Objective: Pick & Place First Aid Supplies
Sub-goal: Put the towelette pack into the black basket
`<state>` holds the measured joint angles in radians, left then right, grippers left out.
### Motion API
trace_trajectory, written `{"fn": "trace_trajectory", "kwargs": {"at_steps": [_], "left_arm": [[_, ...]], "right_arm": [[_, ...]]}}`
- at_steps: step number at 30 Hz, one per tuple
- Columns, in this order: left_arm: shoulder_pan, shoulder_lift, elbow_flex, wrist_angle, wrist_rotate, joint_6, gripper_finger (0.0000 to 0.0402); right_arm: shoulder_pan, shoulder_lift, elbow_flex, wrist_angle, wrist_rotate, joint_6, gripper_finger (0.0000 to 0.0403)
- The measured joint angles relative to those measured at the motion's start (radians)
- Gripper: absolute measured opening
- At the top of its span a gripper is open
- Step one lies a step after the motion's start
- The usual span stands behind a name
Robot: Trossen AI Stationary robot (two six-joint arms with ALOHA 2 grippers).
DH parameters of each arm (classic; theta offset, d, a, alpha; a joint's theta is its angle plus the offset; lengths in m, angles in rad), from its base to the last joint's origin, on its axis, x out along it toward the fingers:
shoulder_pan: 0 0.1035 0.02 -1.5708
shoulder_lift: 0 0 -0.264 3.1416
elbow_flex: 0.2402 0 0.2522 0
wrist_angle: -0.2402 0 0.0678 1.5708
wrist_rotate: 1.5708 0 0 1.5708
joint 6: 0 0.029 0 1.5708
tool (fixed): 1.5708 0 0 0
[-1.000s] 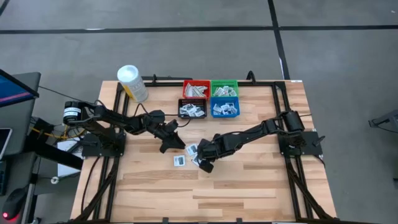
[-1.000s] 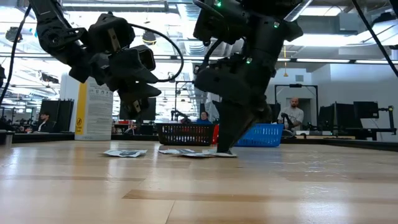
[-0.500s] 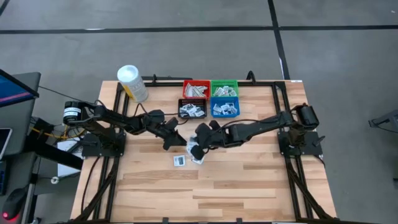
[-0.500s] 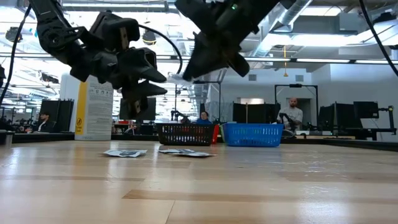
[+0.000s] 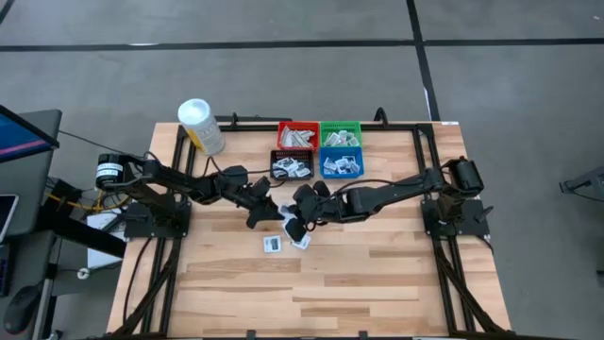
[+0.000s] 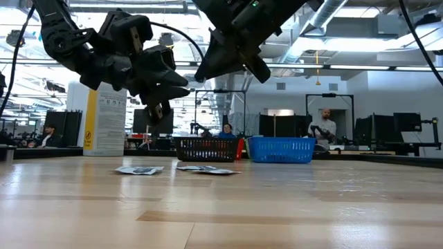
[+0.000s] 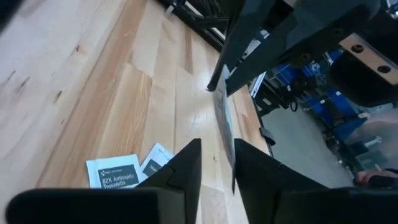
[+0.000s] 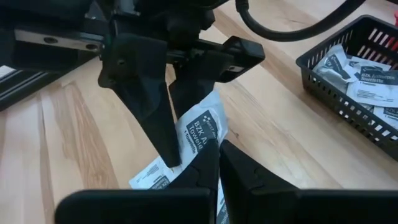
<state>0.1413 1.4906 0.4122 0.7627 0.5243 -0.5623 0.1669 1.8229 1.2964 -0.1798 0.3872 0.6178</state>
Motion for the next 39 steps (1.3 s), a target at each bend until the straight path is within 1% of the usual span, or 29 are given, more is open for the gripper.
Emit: {"fn": "trace_trajectory", "kwargs": {"at_steps": [2,6,7,9,12,16,21,25,28,33,36,39], "left_arm": [[0.0,0.0,0.0,0.002,0.0,0.019,0.0078],[0.002,0.0,0.0,0.003,0.0,0.04,0.0017],[0.005,0.0,0.0,0.002,0.0,0.041,0.0011],[0.01,0.0,0.0,0.002,-0.007,0.042,0.001],[0.023,0.001,0.0,0.0,-0.02,0.042,0.001],[0.043,0.001,0.0,0.0,-0.027,0.043,0.0009],[0.068,0.001,0.0,0.002,-0.063,0.043,0.0009],[0.1,0.001,0.0,0.008,-0.124,0.042,0.0014],[0.133,0.001,0.0,0.011,-0.161,0.042,0.0015],[0.196,0.001,0.003,0.031,-0.212,0.033,0.0014],[0.234,0.001,0.028,0.032,-0.226,0.035,0.0016],[0.261,0.001,0.057,0.032,-0.229,0.077,0.0018]], "right_arm": [[0.0,0.0,0.0,0.002,0.0,0.0,0.0001],[-0.001,0.0,0.0,0.003,-0.001,0.0,0.0001],[-0.001,0.0,0.0,0.003,0.0,-0.006,0.0002],[0.0,0.0,0.0,0.004,0.0,-0.037,0.0007],[0.002,-0.001,0.0,0.004,0.001,-0.071,0.003],[0.003,-0.001,0.0,0.003,0.001,-0.079,0.0073],[0.003,-0.001,0.0,-0.007,0.002,-0.079,0.0133],[0.003,-0.001,0.0,-0.042,0.002,-0.078,0.0181],[0.004,-0.001,0.0,-0.057,0.002,-0.054,0.0209],[0.004,-0.001,0.0,-0.09,0.003,0.031,0.0231],[0.004,-0.001,-0.002,-0.108,0.003,0.07,0.0232],[0.006,-0.001,-0.011,-0.111,0.003,0.098,0.0228]]}}
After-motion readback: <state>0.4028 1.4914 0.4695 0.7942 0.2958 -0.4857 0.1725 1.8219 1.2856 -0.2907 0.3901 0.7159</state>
